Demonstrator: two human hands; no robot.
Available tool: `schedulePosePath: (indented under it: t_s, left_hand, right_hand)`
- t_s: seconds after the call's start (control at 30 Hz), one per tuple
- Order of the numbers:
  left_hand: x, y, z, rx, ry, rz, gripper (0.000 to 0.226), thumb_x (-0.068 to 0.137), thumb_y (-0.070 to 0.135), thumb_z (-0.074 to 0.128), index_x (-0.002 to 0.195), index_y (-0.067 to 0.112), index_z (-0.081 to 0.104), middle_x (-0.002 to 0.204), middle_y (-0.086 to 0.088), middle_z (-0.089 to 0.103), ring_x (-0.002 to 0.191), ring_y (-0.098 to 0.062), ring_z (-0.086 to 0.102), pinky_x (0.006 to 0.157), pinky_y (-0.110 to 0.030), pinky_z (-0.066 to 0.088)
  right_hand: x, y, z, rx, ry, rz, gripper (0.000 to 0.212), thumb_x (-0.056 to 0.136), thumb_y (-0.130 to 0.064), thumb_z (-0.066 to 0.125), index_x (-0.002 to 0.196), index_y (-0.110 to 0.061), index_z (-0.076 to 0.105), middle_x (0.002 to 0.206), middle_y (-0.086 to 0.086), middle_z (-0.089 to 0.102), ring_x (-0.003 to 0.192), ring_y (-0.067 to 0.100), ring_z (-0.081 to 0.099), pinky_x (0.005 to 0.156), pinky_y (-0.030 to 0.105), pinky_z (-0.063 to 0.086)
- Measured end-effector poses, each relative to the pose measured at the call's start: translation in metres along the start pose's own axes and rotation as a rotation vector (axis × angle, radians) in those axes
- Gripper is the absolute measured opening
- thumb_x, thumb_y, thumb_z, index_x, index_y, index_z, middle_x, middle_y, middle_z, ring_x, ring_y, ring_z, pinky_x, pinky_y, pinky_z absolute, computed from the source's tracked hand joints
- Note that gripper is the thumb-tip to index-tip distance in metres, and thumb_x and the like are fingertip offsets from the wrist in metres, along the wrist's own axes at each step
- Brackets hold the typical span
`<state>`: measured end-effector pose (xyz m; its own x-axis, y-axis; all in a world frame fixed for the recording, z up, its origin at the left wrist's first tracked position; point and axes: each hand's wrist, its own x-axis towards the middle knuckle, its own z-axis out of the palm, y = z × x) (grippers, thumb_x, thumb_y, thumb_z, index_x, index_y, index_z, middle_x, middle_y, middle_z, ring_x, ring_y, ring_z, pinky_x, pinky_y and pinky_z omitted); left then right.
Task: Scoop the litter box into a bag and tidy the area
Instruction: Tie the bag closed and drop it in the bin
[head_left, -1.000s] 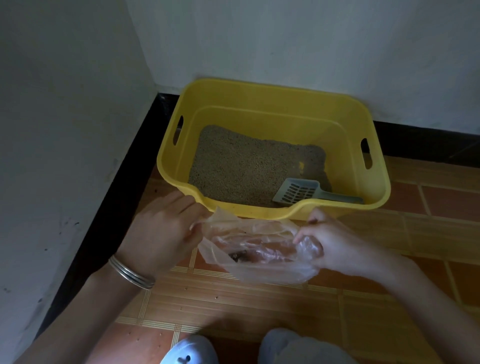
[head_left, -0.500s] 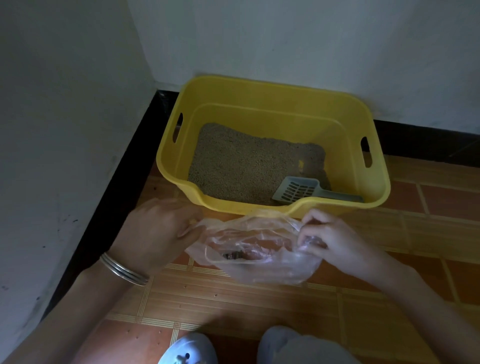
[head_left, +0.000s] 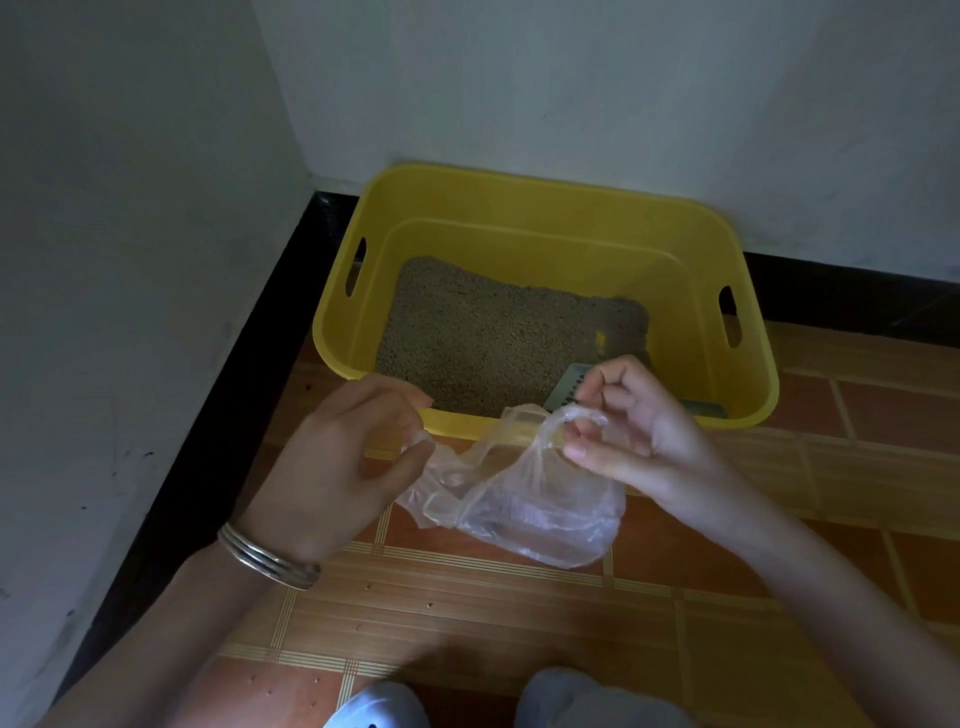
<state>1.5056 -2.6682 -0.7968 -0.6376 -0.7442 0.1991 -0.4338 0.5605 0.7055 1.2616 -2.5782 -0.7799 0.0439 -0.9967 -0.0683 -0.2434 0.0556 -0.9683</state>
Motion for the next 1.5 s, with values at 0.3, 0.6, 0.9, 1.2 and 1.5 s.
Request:
schedulePosePath:
  t_s: [0.3,0.6,0.9,1.2,1.5]
  left_hand:
    - [0.007,0.013,-0.011,-0.803,-0.041,-0.203,0.042,0.064,0.051,0.075,0.089,0.019,0.069,0.103,-0.005,0.070,0.098,-0.017,0.066,0.081,-0.020,0.051]
    - [0.003,0.019,-0.008,-0.853,0.023,-0.051,0.032,0.073,0.036,0.074,0.098,0.018,0.064,0.088,-0.013,0.067,0.082,-0.026,0.069,0.074,-0.030,0.056]
    - [-0.003,-0.003,0.026,-0.728,-0.043,-0.135,0.015,0.087,0.020,0.056,0.101,0.024,0.061,0.086,-0.004,0.066,0.084,-0.018,0.065,0.077,-0.022,0.050]
    - [0.009,-0.010,0.046,-1.016,-0.184,-0.455,0.017,0.083,0.019,0.048,0.099,0.013,0.048,0.053,0.004,0.044,0.043,-0.004,0.029,0.041,-0.013,0.028]
    - [0.012,-0.015,0.057,-1.030,-0.364,-0.617,0.043,0.076,0.017,0.059,0.115,0.009,0.045,0.050,0.001,0.049,0.038,-0.005,0.032,0.040,-0.014,0.028]
  right_hand:
    - [0.013,-0.017,-0.005,-0.139,-0.096,-0.141,0.014,0.087,-0.021,0.047,0.089,-0.015,0.060,0.105,0.002,0.061,0.105,0.014,0.057,0.089,0.026,0.046]
    - [0.015,-0.019,0.012,0.528,-0.092,-0.122,0.013,0.090,-0.011,0.040,0.078,-0.008,0.045,0.066,0.005,0.050,0.065,0.020,0.055,0.094,0.047,0.043]
    - [0.019,0.019,0.019,0.251,-0.007,-0.022,0.028,0.091,-0.005,0.042,0.116,-0.001,0.053,0.077,0.008,0.059,0.068,0.013,0.055,0.070,0.019,0.046]
    - [0.018,0.044,0.033,-0.262,0.072,-0.058,0.030,0.088,-0.007,0.056,0.111,-0.024,0.049,0.072,-0.004,0.060,0.057,0.001,0.057,0.054,0.014,0.044]
    - [0.022,0.052,0.043,-0.360,-0.018,-0.185,0.024,0.082,-0.026,0.057,0.099,-0.024,0.041,0.082,-0.010,0.063,0.076,0.003,0.063,0.063,0.024,0.052]
